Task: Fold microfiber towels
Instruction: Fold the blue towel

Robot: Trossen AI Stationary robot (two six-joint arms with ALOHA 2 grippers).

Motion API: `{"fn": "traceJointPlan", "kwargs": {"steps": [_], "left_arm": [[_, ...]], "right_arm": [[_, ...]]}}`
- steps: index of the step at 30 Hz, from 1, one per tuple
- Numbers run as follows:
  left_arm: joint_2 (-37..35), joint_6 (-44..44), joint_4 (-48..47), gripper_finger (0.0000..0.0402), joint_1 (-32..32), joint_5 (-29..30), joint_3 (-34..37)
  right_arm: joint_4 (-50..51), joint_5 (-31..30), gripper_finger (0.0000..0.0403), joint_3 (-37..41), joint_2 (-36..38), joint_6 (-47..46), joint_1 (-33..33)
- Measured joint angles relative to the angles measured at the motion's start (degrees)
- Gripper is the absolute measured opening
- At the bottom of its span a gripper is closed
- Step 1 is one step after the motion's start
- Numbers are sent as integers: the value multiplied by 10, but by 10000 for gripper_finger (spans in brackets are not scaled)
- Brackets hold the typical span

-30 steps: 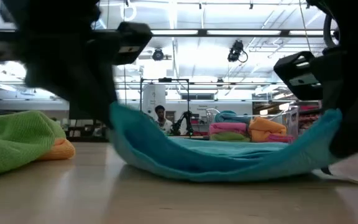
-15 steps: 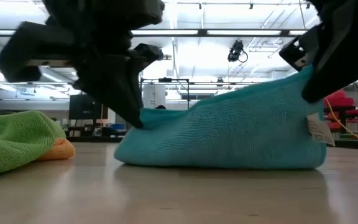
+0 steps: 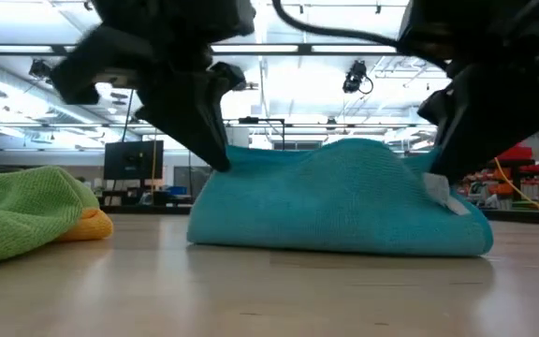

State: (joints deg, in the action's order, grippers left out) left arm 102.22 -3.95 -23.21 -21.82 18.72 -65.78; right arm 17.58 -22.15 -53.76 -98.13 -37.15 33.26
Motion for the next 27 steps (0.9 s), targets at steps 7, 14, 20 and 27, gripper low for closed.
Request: {"fn": "traceJointPlan", "kwargs": {"steps": [7, 14, 20, 27], "left_arm": [[1, -1, 0, 22, 38, 1, 5], [2, -2, -3, 28, 67, 1, 6], [2, -2, -2, 19, 83, 1, 6], [5, -4, 0, 32, 95, 1, 6]], "right_arm": [[15, 0, 42, 0, 0, -26, -17], [22, -1, 42, 0, 0, -55, -20], [21, -4, 42, 0, 0, -78, -21], [22, -6, 42, 0, 0, -104, -20]]}}
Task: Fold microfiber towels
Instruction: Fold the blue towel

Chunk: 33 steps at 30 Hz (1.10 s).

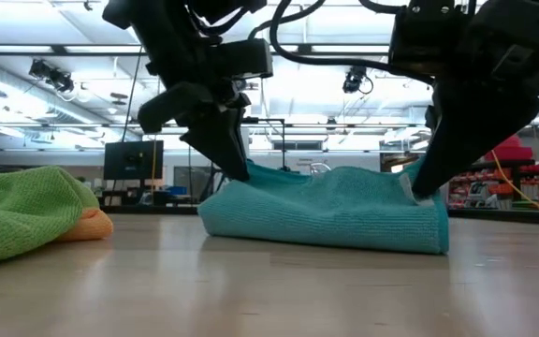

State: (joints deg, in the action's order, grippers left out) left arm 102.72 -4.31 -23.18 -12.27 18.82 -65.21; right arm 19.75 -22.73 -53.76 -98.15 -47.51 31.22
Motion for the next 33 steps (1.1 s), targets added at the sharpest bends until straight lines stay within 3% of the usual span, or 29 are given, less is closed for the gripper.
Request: {"fn": "traceJointPlan", "kwargs": {"steps": [17, 33], "left_arm": [[22, -44, 39, 18, 13, 1, 0], [21, -44, 35, 28, 32, 0, 0]], "right_arm": [[30, -13, 42, 0, 3, -31, 0], [62, -25, 42, 0, 4, -34, -16]]}}
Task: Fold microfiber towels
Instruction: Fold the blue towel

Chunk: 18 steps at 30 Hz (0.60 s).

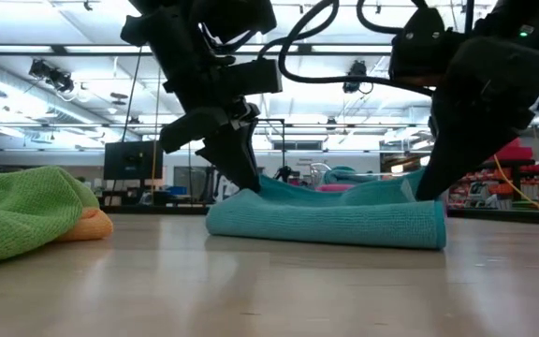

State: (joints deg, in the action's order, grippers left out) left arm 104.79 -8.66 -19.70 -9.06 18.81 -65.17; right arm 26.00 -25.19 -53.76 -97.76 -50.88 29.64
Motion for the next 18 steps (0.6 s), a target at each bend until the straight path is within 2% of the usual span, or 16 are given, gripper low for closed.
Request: {"fn": "traceJointPlan", "kwargs": {"steps": [18], "left_arm": [[8, -11, 7, 28, 9, 0, -1]], "right_arm": [[44, 6, 42, 0, 0, -29, -6]]}}
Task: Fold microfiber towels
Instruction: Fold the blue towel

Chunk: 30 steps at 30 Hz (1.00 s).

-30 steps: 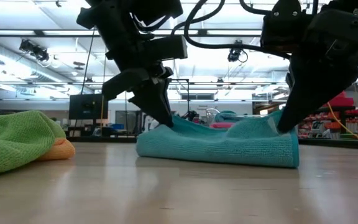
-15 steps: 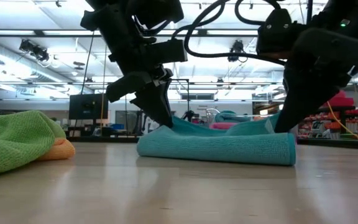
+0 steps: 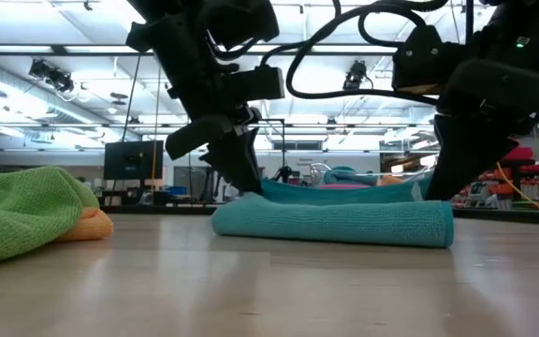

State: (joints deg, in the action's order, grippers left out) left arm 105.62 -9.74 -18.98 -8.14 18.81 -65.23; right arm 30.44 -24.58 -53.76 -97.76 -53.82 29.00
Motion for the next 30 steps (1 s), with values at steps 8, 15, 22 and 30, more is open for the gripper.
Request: {"fn": "traceJointPlan", "kwargs": {"steps": [8, 15, 22, 30], "left_arm": [[0, 0, 2, 34, 0, 0, 0], [0, 1, 3, 58, 0, 0, 0], [0, 2, 3, 108, 0, 13, 0], [-3, 1, -30, 174, 0, 49, -4]], "right_arm": [[1, 1, 42, 0, 0, 0, -8], [9, 7, 72, 0, 0, 7, -8], [42, 11, 145, 0, 0, -15, -8], [64, 16, 185, 0, 0, -17, -8]]}}
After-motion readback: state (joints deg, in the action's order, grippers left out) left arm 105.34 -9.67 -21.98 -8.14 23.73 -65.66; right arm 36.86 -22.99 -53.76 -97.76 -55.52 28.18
